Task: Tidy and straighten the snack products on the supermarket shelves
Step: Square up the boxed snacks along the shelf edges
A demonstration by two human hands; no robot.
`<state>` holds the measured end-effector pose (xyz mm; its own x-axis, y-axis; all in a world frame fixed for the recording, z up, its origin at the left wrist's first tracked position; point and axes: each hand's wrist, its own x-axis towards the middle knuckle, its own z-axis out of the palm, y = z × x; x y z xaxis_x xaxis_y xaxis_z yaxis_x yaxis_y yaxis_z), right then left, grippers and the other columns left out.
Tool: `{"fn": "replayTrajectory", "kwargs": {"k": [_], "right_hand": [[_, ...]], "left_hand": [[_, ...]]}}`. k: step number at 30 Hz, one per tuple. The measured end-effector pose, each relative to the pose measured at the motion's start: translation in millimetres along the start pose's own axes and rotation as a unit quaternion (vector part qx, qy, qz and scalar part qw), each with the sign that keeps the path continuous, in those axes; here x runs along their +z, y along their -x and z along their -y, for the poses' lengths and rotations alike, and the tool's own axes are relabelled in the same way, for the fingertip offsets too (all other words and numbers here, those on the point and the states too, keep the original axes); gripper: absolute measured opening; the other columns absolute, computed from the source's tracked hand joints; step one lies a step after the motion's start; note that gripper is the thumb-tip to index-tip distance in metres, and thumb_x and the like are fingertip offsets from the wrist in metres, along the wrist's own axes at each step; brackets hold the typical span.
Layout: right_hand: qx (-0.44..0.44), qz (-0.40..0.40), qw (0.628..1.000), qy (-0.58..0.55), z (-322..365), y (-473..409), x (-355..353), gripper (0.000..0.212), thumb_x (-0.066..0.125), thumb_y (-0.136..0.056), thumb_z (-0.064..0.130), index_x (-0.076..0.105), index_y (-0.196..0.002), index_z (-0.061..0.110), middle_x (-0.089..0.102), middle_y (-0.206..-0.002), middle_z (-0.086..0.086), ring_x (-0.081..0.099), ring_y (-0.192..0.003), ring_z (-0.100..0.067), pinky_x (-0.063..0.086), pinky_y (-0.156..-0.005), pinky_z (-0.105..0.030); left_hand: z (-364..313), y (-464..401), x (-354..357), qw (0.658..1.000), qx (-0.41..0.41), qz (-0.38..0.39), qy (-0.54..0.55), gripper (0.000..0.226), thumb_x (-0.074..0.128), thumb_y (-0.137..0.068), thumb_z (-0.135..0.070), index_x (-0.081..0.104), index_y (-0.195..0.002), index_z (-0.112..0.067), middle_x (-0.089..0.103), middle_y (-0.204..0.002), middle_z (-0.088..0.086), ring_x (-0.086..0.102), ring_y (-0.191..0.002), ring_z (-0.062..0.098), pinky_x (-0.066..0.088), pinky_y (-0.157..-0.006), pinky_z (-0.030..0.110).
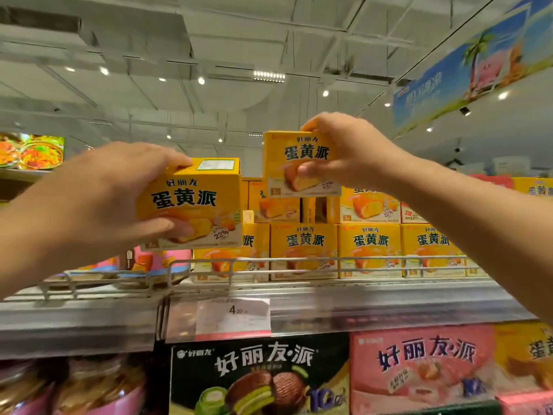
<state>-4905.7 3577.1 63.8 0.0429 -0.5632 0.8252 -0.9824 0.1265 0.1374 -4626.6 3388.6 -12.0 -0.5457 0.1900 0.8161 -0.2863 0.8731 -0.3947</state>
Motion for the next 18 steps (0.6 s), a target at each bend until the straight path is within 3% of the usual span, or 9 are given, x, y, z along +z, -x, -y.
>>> {"fn": "replayTrajectory", "kwargs": {"k": [3, 7, 9, 11, 14, 16, 18], "right_hand": [[0.011, 0.059, 0.998, 0.021, -7, -1, 16, 0.060, 0.075, -0.078, 0.046, 0.051, -0.127, 0.022, 0.061, -0.117, 0.000, 0.055, -0.095, -0.013, 0.041, -0.065, -0.018], [0.041, 0.109, 0.992, 0.040, -16, 0, 24, 0.062, 0.073, -0.078, 0.049, 0.050, -0.130, 0.023, 0.063, -0.120, 0.000, 0.055, -0.095, -0.014, 0.046, -0.076, -0.029], [0.056, 0.122, 0.990, 0.051, -19, 0, 26, 0.064, 0.071, -0.078, 0.052, 0.048, -0.131, 0.025, 0.064, -0.120, 0.001, 0.055, -0.093, -0.014, 0.048, -0.079, -0.033], [0.075, 0.139, 0.986, 0.048, -21, 0, 29, 0.064, 0.071, -0.079, 0.051, 0.047, -0.133, 0.025, 0.063, -0.120, 0.001, 0.054, -0.090, -0.014, 0.046, -0.068, -0.027], [0.085, 0.151, 0.984, 0.039, -22, 2, 34, 0.058, 0.071, -0.081, 0.047, 0.049, -0.130, 0.025, 0.063, -0.115, 0.003, 0.056, -0.087, -0.013, 0.041, -0.058, -0.019], [0.085, 0.147, 0.984, 0.043, -22, 3, 36, 0.057, 0.070, -0.083, 0.046, 0.049, -0.130, 0.024, 0.064, -0.117, 0.002, 0.057, -0.091, -0.015, 0.045, -0.062, -0.022], [0.086, 0.144, 0.984, 0.059, -19, 5, 39, 0.060, 0.068, -0.083, 0.048, 0.047, -0.133, 0.023, 0.063, -0.121, 0.000, 0.060, -0.101, -0.020, 0.053, -0.077, -0.035]], "left_hand": [[6, 0, -1, 1.000, -0.003, 0.010, -0.005, 0.076, 0.052, -0.068, -0.084, 0.029, -0.135, -0.057, 0.045, -0.119, -0.039, 0.057, -0.107, 0.017, 0.053, -0.084, 0.046], [16, -8, -6, 1.000, -0.021, 0.009, -0.009, 0.073, 0.045, -0.068, -0.089, 0.029, -0.132, -0.059, 0.053, -0.116, -0.020, 0.057, -0.099, 0.020, 0.053, -0.079, 0.048], [18, -16, -10, 0.999, -0.032, 0.019, 0.010, 0.071, 0.052, -0.067, -0.087, 0.032, -0.129, -0.061, 0.057, -0.109, -0.017, 0.059, -0.094, 0.019, 0.054, -0.077, 0.048], [19, -25, -13, 0.998, -0.049, 0.030, 0.032, 0.066, 0.063, -0.064, -0.078, 0.042, -0.124, -0.059, 0.063, -0.100, -0.016, 0.064, -0.086, 0.017, 0.056, -0.070, 0.046], [18, -46, -11, 0.989, -0.118, 0.062, 0.062, 0.069, 0.068, -0.054, -0.072, 0.051, -0.118, -0.051, 0.066, -0.087, -0.018, 0.065, -0.075, 0.006, 0.054, -0.057, 0.030], [20, -62, -2, 0.978, -0.162, 0.105, 0.083, 0.073, 0.071, -0.050, -0.070, 0.054, -0.117, -0.047, 0.064, -0.088, -0.020, 0.061, -0.077, 0.000, 0.051, -0.060, 0.026], [20, -76, 12, 0.967, -0.185, 0.151, 0.092, 0.071, 0.074, -0.052, -0.066, 0.055, -0.116, -0.043, 0.063, -0.091, -0.018, 0.060, -0.080, 0.001, 0.049, -0.064, 0.026]]}}
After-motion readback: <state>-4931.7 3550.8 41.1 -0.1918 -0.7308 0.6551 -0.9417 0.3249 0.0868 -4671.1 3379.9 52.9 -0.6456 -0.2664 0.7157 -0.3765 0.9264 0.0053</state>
